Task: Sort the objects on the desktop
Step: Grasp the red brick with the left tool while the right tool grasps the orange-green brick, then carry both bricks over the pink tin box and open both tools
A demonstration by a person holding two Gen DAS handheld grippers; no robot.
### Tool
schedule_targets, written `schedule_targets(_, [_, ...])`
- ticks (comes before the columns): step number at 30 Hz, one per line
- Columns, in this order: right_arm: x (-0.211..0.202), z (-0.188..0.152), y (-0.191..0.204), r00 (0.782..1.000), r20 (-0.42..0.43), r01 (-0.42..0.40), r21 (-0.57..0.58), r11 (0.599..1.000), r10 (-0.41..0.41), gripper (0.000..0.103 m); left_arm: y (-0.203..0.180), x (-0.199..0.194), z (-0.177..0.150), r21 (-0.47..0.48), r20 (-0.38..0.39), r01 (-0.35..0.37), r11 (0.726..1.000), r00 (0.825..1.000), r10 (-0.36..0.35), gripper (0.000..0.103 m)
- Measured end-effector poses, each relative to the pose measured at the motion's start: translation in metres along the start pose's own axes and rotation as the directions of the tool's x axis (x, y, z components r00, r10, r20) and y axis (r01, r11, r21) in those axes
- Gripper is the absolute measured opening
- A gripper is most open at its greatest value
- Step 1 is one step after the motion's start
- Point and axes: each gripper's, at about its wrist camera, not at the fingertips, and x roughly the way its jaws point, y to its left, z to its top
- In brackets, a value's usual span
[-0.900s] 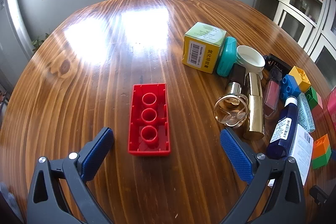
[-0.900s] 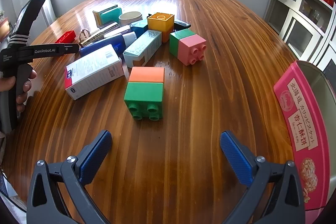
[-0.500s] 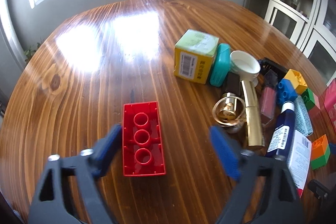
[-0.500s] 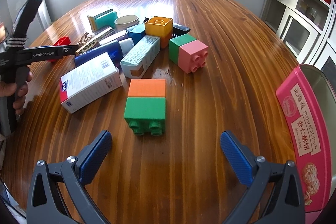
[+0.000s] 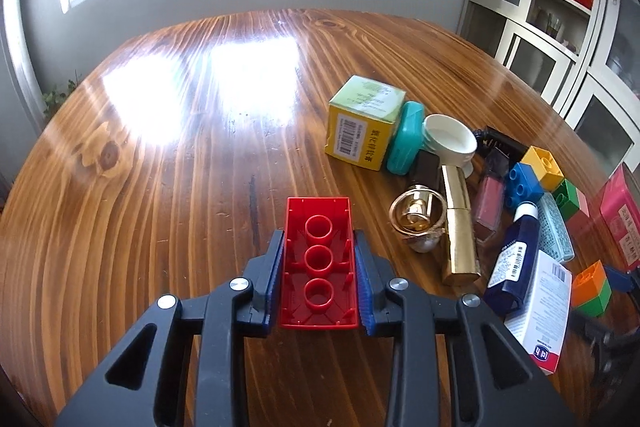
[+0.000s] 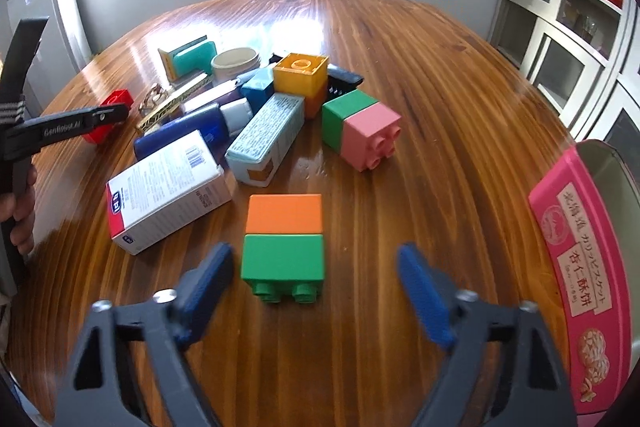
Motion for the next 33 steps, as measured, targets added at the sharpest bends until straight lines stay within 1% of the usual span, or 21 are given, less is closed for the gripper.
schedule_targets(1, [-0.001,0.0,-0.002,1.0,0.007,0.003,0.009,1.0,-0.003,0.063,-0.003,-0.003,-0.002,0.009,0.007,0.0,1.0,1.0,0.0,0.034])
schedule_targets(2, [-0.002,0.001,-0.004,1.0,0.014,0.005,0.013,1.0,-0.005,0.048,-0.007,-0.005,-0.004,0.016,0.011,0.001,1.0,1.0,-0.001,0.034])
schedule_targets(4, [-0.004,0.001,-0.008,1.0,0.025,0.008,0.029,1.0,-0.009,0.034,-0.013,-0.008,-0.005,0.032,0.02,0.002,0.999,1.0,-0.003,0.034])
schedule_targets(8, [-0.003,0.003,-0.008,1.0,0.031,0.002,0.032,0.999,-0.003,0.035,-0.018,-0.016,-0.003,0.047,0.054,-0.011,0.999,0.999,0.009,0.034])
schedule_targets(11, [-0.009,0.0,-0.012,0.998,0.044,-0.04,0.065,0.997,0.037,0.034,-0.015,-0.027,-0.003,0.027,0.085,-0.008,1.0,0.996,0.005,0.034])
schedule_targets(14, [-0.027,-0.005,-0.019,0.995,0.094,-0.042,0.085,0.996,0.034,0.034,-0.014,-0.04,-0.001,0.008,0.118,-0.006,1.0,0.993,0.005,0.034])
schedule_targets(17, [-0.052,-0.009,-0.035,0.987,0.157,-0.046,0.128,0.991,0.025,0.034,-0.026,-0.053,0.004,0.008,0.146,0.005,1.0,0.989,-0.006,0.034])
schedule_targets(18, [-0.06,-0.01,-0.041,0.984,0.175,-0.044,0.139,0.989,0.019,0.034,-0.029,-0.052,0.012,0.014,0.149,0.017,1.0,0.989,-0.019,0.034])
schedule_targets(20, [-0.074,-0.011,-0.051,0.978,0.207,-0.044,0.158,0.986,0.01,0.034,-0.047,-0.06,0.016,0.028,0.164,0.042,0.999,0.985,-0.046,0.034])
schedule_targets(24, [-0.107,-0.021,-0.075,0.956,0.293,-0.034,0.202,0.979,-0.028,0.034,-0.087,-0.071,0.018,0.094,0.176,0.09,0.991,0.979,-0.106,0.034])
schedule_targets(26, [-0.119,-0.027,-0.089,0.943,0.328,-0.024,0.231,0.973,-0.055,0.035,-0.113,-0.076,0.021,0.134,0.174,0.12,0.984,0.974,-0.142,0.034])
schedule_targets(29, [-0.139,-0.04,-0.117,0.92,0.379,-0.01,0.289,0.957,-0.105,0.035,-0.146,-0.082,0.023,0.182,0.179,0.141,0.973,0.968,-0.174,0.034])
schedule_targets(33, [-0.156,-0.057,-0.148,0.895,0.414,0.015,0.345,0.938,-0.166,0.035,-0.194,-0.089,0.024,0.244,0.172,0.189,0.951,0.957,-0.234,0.034])
